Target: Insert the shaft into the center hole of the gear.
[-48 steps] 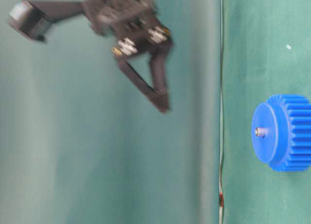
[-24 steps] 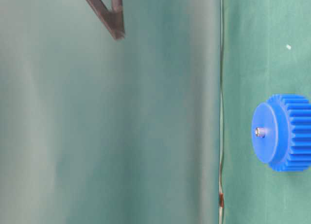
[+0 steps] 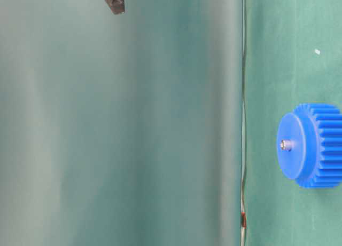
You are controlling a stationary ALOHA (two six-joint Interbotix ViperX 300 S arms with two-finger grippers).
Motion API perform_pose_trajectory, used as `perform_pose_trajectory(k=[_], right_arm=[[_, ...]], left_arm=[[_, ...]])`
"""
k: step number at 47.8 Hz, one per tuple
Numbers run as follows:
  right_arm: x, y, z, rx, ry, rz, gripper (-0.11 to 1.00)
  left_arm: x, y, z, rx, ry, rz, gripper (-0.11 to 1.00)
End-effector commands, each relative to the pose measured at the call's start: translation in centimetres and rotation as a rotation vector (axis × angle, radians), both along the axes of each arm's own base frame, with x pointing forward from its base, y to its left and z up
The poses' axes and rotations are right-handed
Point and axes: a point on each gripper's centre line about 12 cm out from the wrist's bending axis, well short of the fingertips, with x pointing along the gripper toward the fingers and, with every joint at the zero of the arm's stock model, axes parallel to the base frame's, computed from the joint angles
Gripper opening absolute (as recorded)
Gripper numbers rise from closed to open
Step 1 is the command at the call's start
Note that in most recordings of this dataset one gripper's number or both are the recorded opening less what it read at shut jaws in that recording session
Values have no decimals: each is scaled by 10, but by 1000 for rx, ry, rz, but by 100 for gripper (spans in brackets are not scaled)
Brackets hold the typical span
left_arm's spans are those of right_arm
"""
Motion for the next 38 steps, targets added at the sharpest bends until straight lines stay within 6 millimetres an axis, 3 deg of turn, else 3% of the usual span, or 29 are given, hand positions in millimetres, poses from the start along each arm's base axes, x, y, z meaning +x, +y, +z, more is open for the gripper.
perform_pose_trajectory(k=[1, 38], right_arm=[[1, 0, 5, -5, -19, 1, 77], [1, 0, 7, -7, -31, -1, 77]], left_arm=[[2, 0, 10, 3, -28, 1, 0], [2, 0, 10, 3, -28, 1, 0]])
